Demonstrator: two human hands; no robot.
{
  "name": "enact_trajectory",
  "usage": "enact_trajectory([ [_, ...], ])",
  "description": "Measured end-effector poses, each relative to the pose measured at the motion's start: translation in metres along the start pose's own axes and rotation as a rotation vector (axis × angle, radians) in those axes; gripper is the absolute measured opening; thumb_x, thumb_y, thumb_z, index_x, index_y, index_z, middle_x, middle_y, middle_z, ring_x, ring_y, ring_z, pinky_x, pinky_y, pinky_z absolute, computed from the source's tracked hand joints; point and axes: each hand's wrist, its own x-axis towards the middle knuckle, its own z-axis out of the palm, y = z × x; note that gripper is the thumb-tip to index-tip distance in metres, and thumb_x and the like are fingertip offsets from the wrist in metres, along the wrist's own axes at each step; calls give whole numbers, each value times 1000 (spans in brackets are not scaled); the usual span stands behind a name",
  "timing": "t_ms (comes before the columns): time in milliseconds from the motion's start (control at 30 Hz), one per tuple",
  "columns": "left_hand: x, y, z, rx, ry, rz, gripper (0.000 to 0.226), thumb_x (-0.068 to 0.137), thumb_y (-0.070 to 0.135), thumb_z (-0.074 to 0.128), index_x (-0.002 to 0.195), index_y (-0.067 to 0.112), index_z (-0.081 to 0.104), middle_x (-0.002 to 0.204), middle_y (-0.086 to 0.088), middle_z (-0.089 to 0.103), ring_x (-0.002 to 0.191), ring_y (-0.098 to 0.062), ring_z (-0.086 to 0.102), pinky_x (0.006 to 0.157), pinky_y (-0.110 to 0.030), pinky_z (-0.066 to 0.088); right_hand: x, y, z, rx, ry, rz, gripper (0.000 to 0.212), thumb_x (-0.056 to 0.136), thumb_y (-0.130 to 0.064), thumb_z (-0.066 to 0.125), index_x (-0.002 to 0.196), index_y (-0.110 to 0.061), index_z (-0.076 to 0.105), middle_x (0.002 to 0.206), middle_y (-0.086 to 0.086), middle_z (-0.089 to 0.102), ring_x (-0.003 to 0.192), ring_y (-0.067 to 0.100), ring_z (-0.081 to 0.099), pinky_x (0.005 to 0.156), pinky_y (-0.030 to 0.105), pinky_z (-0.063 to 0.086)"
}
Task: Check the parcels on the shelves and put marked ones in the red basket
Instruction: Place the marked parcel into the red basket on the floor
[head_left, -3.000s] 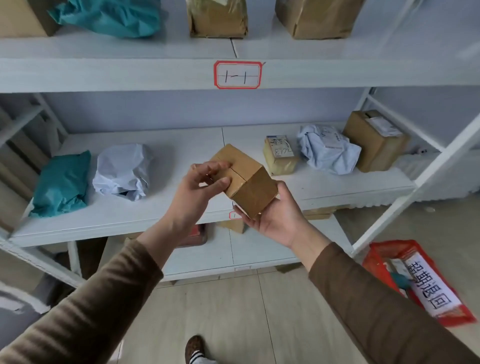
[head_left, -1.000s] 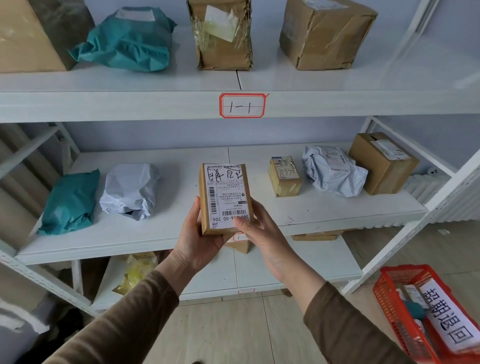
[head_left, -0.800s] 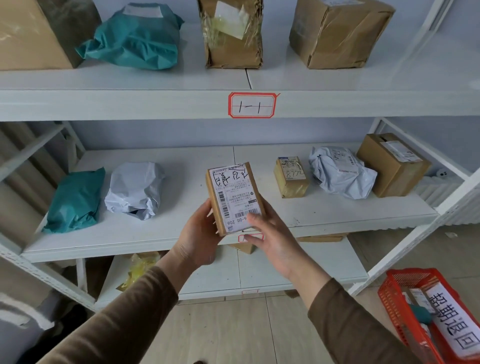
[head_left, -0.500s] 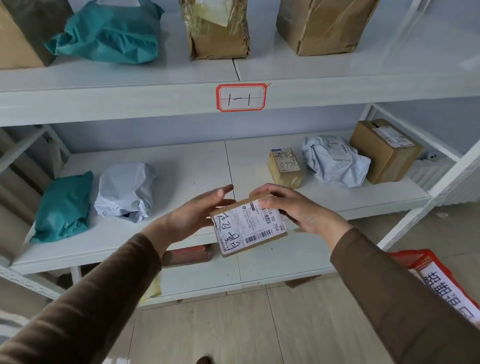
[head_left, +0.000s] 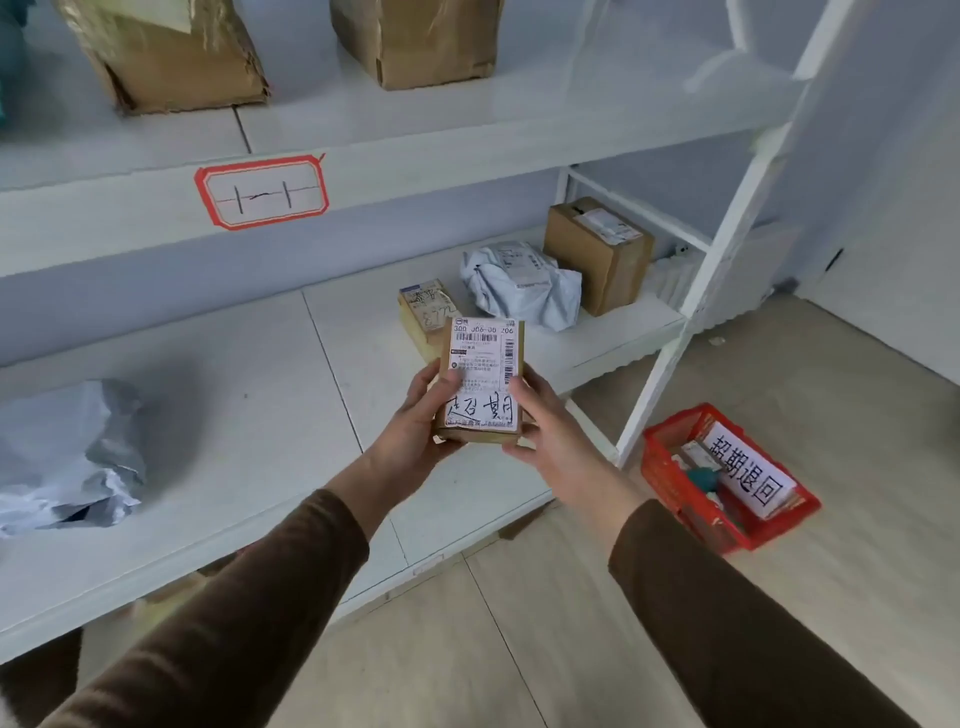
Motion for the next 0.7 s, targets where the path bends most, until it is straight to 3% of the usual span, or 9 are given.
enact_trajectory([
  [67,7,-11,26,-27,-26,-19,54,98,43,64,145,28,42,117,-3,77,102,-18,73,98,-43,52,-12,3,-22,50,63,-24,53,92,-51,68,141,-43,50,123,-5,75,123,22,65,105,48,49],
  [200,18,-33,77,-17,-103,-77,53,99,46,63,141,24,41,119,-5,76,108,-20,69,113,-49,45,-35,-1,-76,81,206,-90,46,94,-44,70,134,-30,52,116,-2,77,118,21,69,108,50,50],
  [333,23,-53,128,44,-176,-91,50,99,42,65,142,26,45,123,-5,75,111,-20,68,112,-46,45,-60,-8,-134,82,291,-111,35,94,-42,69,124,-28,56,118,2,77,114,21,71,106,51,51],
  [467,25,-76,187,90,-257,-78,40,101,34,63,139,29,54,129,-3,73,116,-20,67,107,-41,50,-84,-11,-192,119,373,-124,36,96,-39,68,127,-24,58,113,1,78,111,21,73,106,53,52],
  [567,35,-97,225,104,-286,-76,41,101,30,63,141,33,55,128,0,73,114,-19,68,106,-40,50,-98,-17,-231,109,411,-115,37,99,-38,63,132,-22,59,115,2,78,109,19,74,103,47,55],
  [700,57,-126,264,92,-284,-143,60,95,28,69,150,34,47,133,-5,71,125,-28,62,113,-46,46,-107,-19,-274,177,456,-79,35,102,-37,59,135,-24,62,117,1,77,106,17,75,90,36,61],
])
